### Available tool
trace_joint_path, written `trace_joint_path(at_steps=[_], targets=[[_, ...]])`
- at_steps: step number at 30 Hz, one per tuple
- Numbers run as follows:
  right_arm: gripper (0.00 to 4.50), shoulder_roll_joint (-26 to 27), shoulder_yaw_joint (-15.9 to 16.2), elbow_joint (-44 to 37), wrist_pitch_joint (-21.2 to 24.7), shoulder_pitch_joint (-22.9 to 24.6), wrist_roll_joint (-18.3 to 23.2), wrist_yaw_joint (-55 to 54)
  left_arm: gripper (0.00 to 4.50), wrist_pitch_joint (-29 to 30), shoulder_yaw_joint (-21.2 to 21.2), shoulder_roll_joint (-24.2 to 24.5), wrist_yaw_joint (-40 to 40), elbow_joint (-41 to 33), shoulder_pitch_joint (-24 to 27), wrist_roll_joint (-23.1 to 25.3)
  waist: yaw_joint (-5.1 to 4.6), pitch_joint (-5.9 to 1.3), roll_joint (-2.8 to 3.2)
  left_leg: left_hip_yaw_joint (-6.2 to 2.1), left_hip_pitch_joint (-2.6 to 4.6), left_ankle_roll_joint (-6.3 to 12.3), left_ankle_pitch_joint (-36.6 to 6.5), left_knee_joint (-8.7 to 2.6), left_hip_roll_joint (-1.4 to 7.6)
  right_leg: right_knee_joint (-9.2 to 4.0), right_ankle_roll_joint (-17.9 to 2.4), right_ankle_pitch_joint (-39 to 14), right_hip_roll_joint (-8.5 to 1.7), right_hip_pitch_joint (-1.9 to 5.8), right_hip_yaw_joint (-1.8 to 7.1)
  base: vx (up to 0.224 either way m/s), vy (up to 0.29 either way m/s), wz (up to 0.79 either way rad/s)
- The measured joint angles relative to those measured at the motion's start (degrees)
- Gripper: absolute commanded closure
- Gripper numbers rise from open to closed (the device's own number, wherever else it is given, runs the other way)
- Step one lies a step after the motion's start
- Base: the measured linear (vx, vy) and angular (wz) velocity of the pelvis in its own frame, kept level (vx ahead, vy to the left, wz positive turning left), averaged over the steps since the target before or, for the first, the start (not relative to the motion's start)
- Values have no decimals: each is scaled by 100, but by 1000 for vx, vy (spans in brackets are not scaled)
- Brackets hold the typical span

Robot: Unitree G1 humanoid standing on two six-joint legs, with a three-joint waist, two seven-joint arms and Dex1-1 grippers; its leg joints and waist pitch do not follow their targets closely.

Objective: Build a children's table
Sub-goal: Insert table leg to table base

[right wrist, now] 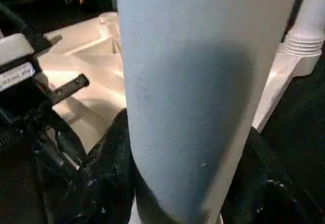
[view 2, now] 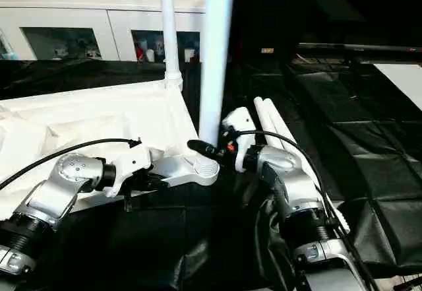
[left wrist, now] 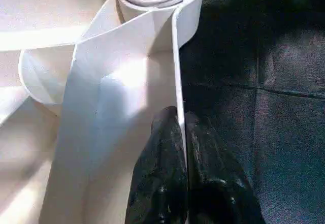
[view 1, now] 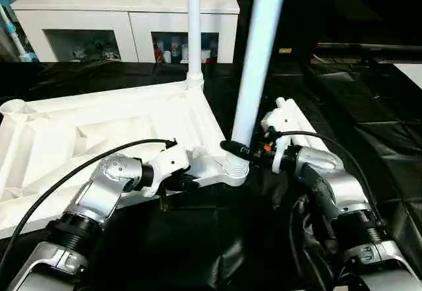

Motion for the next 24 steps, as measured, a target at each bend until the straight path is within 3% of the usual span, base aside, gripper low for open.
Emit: trace_joint_path(at_steps=[3, 11, 20, 24], targets=[[266, 97, -227, 113, 91, 63, 241, -77, 450, 0, 1, 21, 16, -53, 38, -12, -6, 0, 1, 1, 0, 0, 0, -2, 0, -1, 0, 0, 0, -1, 2, 0, 0, 0], [266, 85, -262, -86, 81, 339, 324, -84, 450, -5, 6, 74, 15, -103, 93, -52, -18, -6, 11, 2, 7, 0, 0, -26, 0, -15, 1, 0, 6, -2, 2, 0, 0, 0], [266, -79, 219, -289, -177, 222, -130, 4, 450, -32, -25, 159, -21, -92, 98, -86, -43, -15, 17, 4, 12, -1, 0, -41, 0, -30, 1, -1, 9, 0, 2, 0, 0, 0], [266, -96, 444, -153, -179, 12, -383, 61, 450, -34, -46, 162, -16, -89, 99, -57, -58, -41, -34, 3, 17, -1, 0, -45, 0, -30, 1, -1, 10, 1, 2, 0, 0, 0]])
